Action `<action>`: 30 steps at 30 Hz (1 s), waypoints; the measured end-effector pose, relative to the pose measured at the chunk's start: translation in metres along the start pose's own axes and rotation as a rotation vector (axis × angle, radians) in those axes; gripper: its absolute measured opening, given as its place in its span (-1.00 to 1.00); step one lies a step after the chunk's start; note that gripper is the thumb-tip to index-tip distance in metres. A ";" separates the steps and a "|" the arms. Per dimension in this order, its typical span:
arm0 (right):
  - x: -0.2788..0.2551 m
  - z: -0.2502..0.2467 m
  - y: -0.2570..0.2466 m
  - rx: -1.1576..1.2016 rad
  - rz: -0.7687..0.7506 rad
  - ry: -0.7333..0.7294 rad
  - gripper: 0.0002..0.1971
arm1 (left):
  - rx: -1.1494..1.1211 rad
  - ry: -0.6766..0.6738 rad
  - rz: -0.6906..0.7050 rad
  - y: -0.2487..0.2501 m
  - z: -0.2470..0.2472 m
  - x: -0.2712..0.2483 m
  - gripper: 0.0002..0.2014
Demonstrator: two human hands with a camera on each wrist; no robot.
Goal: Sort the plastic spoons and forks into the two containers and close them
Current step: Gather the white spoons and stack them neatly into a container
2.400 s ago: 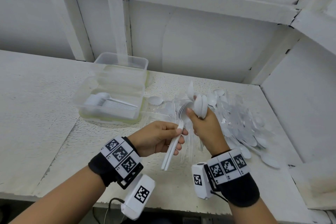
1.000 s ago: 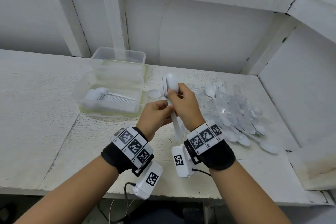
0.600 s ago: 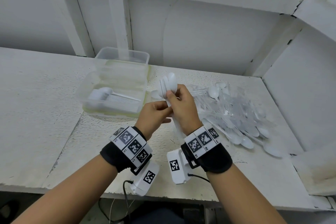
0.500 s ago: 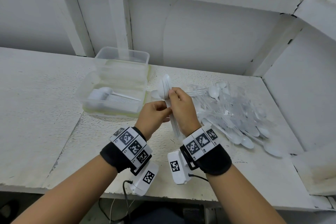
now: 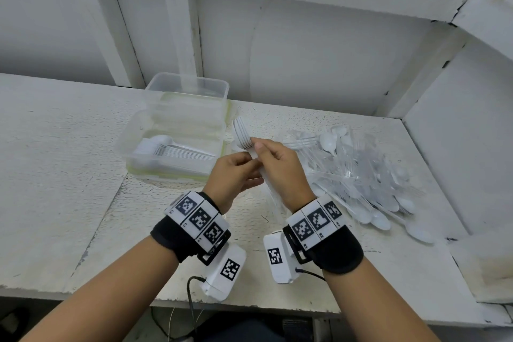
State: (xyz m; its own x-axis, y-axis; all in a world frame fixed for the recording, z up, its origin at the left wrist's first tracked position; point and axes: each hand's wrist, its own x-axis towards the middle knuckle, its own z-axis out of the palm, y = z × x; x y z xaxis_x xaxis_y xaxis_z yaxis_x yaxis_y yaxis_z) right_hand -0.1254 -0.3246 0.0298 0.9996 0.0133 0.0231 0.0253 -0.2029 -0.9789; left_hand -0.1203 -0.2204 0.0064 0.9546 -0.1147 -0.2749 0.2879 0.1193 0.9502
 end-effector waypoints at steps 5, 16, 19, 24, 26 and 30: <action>0.002 0.000 0.006 -0.368 -0.107 -0.048 -0.63 | -0.259 0.027 -0.116 0.007 -0.009 0.005 -0.89; 0.022 0.006 0.005 -0.711 -0.323 -0.077 -0.61 | 0.233 0.068 0.042 0.039 -0.038 0.014 -0.78; 0.038 0.002 -0.002 -0.723 -0.319 -0.102 -0.62 | 0.833 0.056 0.184 0.063 -0.075 0.031 -0.72; 0.061 0.011 -0.006 -0.791 -0.302 -0.177 -0.62 | 1.422 0.037 0.027 0.080 -0.143 0.080 -0.75; 0.068 0.019 -0.004 -0.810 -0.284 -0.217 -0.62 | 1.561 0.041 -0.061 0.074 -0.161 0.093 -0.72; 0.074 0.033 0.000 -0.801 -0.264 -0.291 -0.63 | 1.640 0.022 -0.136 0.060 -0.170 0.105 -0.65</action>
State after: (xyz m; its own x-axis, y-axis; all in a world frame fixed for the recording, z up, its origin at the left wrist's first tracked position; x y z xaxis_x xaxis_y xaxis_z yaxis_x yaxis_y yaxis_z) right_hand -0.0519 -0.2918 0.0251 0.9217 0.3819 0.0685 0.3612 -0.7802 -0.5107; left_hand 0.0104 -0.0576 0.0093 0.9355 -0.0216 -0.3527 -0.0048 -0.9988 0.0485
